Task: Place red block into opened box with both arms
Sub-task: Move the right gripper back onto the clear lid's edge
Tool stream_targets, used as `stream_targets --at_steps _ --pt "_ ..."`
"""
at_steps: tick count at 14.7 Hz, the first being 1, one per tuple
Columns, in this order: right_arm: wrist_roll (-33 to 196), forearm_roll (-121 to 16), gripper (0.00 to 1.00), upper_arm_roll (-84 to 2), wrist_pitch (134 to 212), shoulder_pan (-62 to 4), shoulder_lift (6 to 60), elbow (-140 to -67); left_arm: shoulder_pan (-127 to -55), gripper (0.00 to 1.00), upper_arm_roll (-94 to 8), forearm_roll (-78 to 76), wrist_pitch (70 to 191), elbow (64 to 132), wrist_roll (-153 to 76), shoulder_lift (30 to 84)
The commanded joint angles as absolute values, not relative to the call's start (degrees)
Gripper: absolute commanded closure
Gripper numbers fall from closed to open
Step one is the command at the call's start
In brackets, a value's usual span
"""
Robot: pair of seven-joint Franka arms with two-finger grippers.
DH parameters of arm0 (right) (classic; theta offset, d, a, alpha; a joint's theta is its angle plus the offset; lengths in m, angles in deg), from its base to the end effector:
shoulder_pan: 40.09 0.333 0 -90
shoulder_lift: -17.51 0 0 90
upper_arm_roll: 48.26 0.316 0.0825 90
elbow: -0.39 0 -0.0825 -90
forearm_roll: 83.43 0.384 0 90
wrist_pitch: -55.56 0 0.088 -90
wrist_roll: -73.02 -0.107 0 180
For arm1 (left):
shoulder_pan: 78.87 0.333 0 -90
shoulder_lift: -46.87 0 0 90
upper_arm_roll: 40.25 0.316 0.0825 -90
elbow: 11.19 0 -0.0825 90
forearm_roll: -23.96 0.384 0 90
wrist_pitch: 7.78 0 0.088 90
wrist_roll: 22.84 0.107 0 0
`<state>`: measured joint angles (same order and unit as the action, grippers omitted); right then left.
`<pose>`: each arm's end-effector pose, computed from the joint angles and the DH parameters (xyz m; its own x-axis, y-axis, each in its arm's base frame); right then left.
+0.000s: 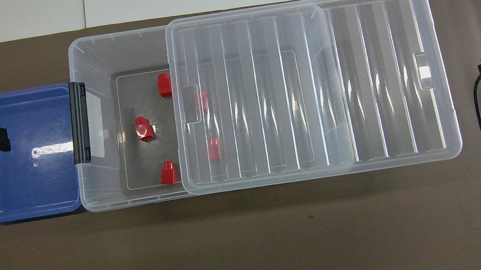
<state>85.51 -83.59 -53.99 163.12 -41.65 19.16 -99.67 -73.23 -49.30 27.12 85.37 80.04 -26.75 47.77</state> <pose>0.5781 -0.0735 0.5520 0.9908 0.0924 0.0984 0.0901 -0.9955 0.0275 0.5635 -0.0272 0.6107 0.9998 0.0057 0.0215 0.0068 -0.9987 -0.0513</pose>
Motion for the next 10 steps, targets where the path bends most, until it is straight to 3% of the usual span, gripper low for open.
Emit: stream_targets --at_steps 1,5,10 --pt "90.59 -81.76 1.00 -53.62 169.79 -42.73 23.03 -99.89 -72.98 0.00 -49.30 26.33 85.38 81.09 -25.57 46.51" --pt "94.91 -81.76 1.00 -53.62 176.31 -43.52 28.05 -99.89 -72.80 0.00 -49.30 26.33 85.82 81.09 -23.46 46.51" --pt "93.07 -79.58 1.00 -53.27 178.96 -42.55 30.34 -99.89 -72.98 0.00 -49.30 26.42 85.82 81.09 -23.37 46.51"
